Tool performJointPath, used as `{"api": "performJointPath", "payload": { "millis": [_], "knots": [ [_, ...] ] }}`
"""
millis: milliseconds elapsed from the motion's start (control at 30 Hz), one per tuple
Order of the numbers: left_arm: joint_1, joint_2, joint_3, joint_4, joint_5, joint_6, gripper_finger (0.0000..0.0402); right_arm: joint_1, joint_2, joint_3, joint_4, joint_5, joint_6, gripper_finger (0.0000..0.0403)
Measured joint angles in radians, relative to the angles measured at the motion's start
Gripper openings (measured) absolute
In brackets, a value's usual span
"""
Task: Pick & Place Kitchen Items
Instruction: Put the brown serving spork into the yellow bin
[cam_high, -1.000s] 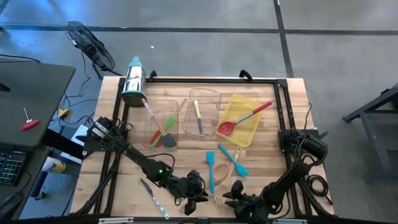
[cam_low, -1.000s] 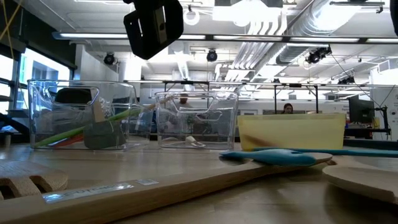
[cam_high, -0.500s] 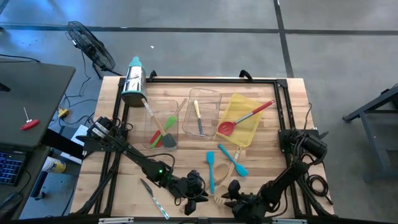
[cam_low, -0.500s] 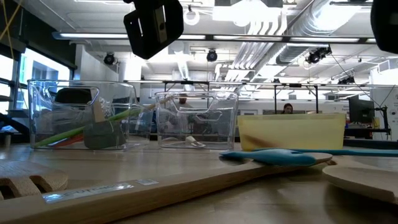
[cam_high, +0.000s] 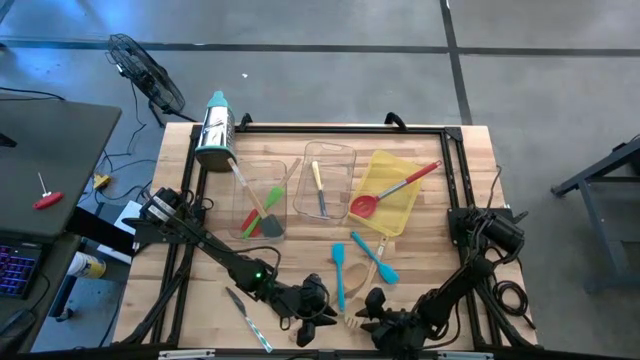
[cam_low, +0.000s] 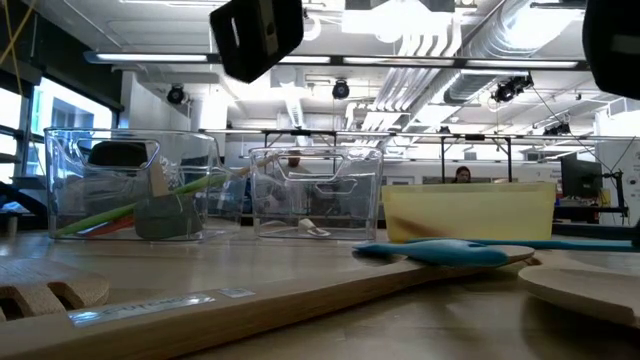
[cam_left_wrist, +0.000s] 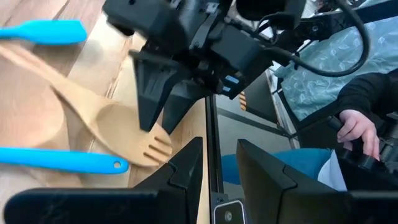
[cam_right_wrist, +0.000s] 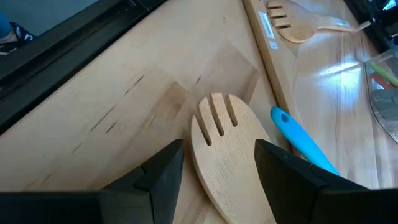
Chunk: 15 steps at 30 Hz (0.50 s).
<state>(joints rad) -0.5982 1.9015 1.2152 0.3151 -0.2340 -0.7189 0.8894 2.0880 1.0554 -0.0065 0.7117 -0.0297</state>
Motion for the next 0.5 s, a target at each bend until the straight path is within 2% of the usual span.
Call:
{"api": "performJointPath", "payload": {
  "millis": [167,267,367,500],
  "knots": [
    [0.001,0.067,0.001,0.201,-0.056,0.113,0.0096,-0.003,0.0,0.0,0.0,0.005,0.007,0.0193],
    [0.009,0.14,0.002,0.336,-0.02,0.087,0.0095,-0.005,0.0,-0.001,-0.002,0.009,0.023,0.0193],
    [0.016,0.178,0.002,0.302,0.02,-0.013,0.0095,-0.005,0.0,-0.001,-0.003,0.011,0.032,0.0193],
    [0.01,0.18,0.002,0.211,0.01,-0.035,0.0095,-0.006,0.0,-0.001,-0.004,0.009,0.034,0.0193]
  ]
}}
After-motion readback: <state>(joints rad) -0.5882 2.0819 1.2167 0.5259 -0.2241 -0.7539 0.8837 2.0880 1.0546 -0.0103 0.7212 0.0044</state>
